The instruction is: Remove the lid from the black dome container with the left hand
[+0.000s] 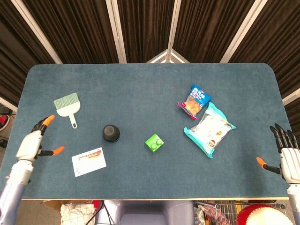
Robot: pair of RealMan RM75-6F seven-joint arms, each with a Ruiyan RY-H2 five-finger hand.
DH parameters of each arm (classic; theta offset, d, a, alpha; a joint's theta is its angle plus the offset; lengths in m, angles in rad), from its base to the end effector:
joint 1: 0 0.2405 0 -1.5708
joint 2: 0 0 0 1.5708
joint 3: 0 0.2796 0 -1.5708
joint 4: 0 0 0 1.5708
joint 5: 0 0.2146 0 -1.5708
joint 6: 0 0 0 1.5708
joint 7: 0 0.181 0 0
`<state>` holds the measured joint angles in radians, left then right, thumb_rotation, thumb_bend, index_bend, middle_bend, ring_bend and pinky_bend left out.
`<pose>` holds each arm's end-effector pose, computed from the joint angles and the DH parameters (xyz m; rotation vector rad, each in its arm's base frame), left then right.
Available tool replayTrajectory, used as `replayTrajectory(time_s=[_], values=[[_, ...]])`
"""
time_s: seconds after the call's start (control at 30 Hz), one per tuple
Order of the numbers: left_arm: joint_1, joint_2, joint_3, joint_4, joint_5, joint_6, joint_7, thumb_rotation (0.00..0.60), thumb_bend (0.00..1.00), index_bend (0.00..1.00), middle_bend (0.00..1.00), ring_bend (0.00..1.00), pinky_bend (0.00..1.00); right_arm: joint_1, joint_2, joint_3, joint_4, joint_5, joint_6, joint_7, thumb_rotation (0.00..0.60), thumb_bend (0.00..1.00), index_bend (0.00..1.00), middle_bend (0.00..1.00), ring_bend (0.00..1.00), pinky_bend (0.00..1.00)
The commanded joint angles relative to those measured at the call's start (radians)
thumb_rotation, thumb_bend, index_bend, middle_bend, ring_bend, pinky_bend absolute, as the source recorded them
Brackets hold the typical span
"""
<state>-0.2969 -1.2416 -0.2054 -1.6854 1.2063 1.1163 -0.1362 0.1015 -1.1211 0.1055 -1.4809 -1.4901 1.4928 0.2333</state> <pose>-0.2942 0.3093 0.0912 -1.2944 -1.3832 -1.0699 -0.3505 -0.2395 0.1915 1.3000 -0.9246 1.0430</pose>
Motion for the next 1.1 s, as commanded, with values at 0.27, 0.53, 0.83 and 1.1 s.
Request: replayTrajectory(time_s=[0.27, 0.53, 0.83, 1.1], values=[[-0.145, -0.246, -0.033, 0.151, -0.092, -0.100, 0.060, 0.600, 0.22, 0.05, 0.06, 0.00, 0.00, -0.002, -0.001, 0.002, 0.004, 0.009, -0.005, 0.007, 0.600, 0.21, 0.00, 0.01, 0.11, 0.01], [-0.179, -0.329, -0.020, 0.218, -0.072, -0.123, 0.035, 0.600, 0.20, 0.05, 0.08, 0.00, 0.00, -0.007, -0.002, -0.003, 0.009, 0.005, 0.001, 0.008, 0.600, 0.21, 0.00, 0.01, 0.11, 0.01], [-0.222, -0.380, -0.024, 0.234, -0.116, -0.136, 0.120, 0.600, 0.17, 0.05, 0.10, 0.00, 0.00, -0.005, 0.001, -0.001, 0.002, 0.002, -0.002, 0.013, 0.600, 0.21, 0.00, 0.01, 0.11, 0.01], [-0.247, -0.426, -0.032, 0.262, -0.153, -0.144, 0.145, 0.600, 0.17, 0.05, 0.12, 0.00, 0.00, -0.004, 0.002, -0.002, 0.009, 0.004, -0.007, 0.024, 0.600, 0.21, 0.00, 0.01, 0.11, 0.01]])
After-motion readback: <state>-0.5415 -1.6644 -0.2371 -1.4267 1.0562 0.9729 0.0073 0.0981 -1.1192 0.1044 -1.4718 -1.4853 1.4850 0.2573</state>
